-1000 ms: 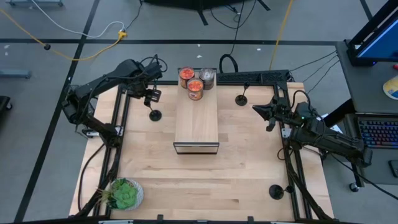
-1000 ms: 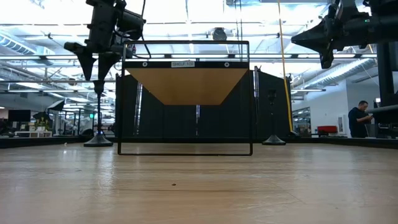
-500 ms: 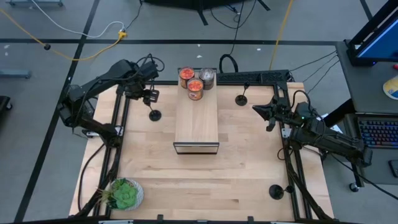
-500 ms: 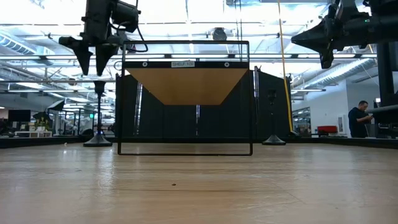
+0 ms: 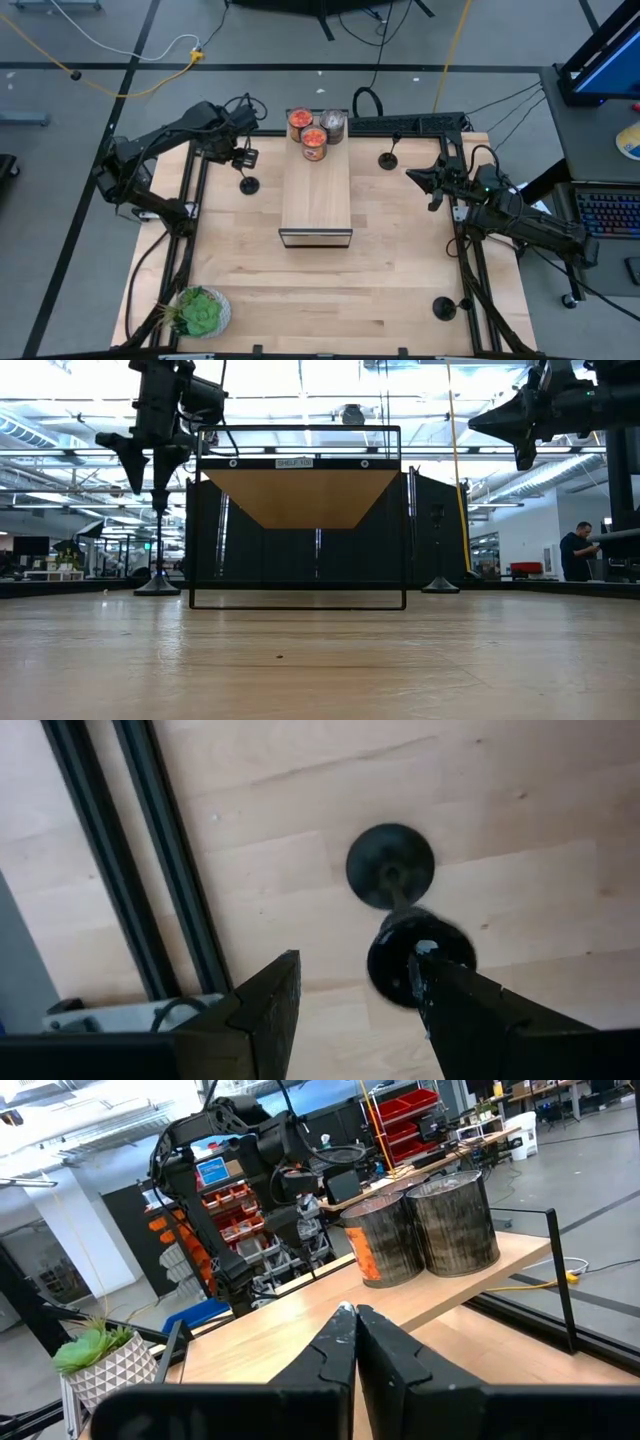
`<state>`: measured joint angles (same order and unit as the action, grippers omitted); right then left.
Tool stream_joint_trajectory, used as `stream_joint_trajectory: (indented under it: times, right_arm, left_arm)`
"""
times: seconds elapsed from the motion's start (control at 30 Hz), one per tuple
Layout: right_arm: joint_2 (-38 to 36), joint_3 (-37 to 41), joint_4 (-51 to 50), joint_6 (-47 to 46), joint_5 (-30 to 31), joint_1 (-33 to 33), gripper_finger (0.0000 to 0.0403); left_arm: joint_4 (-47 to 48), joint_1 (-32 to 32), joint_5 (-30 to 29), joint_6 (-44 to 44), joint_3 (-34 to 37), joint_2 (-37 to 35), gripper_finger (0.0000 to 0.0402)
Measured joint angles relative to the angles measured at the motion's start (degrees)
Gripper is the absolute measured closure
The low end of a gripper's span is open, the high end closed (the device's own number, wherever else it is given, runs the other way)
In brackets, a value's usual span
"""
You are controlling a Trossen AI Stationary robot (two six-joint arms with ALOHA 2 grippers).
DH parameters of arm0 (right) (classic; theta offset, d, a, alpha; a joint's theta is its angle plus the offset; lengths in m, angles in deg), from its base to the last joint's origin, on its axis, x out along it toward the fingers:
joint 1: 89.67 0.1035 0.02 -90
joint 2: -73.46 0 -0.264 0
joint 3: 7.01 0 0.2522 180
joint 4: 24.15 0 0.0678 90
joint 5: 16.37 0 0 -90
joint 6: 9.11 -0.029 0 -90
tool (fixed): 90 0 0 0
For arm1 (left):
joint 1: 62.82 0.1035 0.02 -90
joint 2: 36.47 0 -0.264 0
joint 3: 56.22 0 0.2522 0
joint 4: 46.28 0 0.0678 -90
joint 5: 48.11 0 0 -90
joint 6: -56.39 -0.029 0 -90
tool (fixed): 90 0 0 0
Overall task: Pick & Place candle stick holders
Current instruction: Put the left black candle holder on the shelf
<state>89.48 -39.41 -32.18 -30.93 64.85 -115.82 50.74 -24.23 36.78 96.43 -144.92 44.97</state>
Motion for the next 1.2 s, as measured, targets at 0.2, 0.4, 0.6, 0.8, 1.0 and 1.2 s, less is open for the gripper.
stream_joint_trajectory:
  times: [0.2, 0.4, 0.6, 0.8, 1.0, 1.2]
  right_arm:
    - [0.0, 0.0, 0.0, 0.0, 0.0, 0.0, 0.0399]
    - [0.0, 0.0, 0.0, 0.0, 0.0, 0.0, 0.0399]
    - [0.0, 0.0, 0.0, 0.2, 0.0, 0.0, 0.0399]
    - [0.0, 0.0, 0.0, 0.2, 0.0, 0.0, 0.0399]
    - [0.0, 0.0, 0.0, 0.2, 0.0, 0.0, 0.0399]
    - [0.0, 0.0, 0.0, 0.2, 0.0, 0.0, 0.0399]
  left_arm:
    - [-2.5, 0.5, -0.3, -0.2, 0.3, 0.0, 0.0204]
    - [-2.8, 1.6, 0.1, -0.7, 0.3, 0.6, 0.0204]
    - [-4.3, 1.6, 2.2, -2.0, 2.3, 2.4, 0.0204]
    - [-7.0, 1.6, 3.8, -2.2, 4.2, 2.4, 0.0220]
    - [-7.5, 2.0, 3.4, -2.7, 4.3, 2.5, 0.0312]
    - [-9.4, 1.9, 4.7, -4.0, 4.3, 2.5, 0.0383]
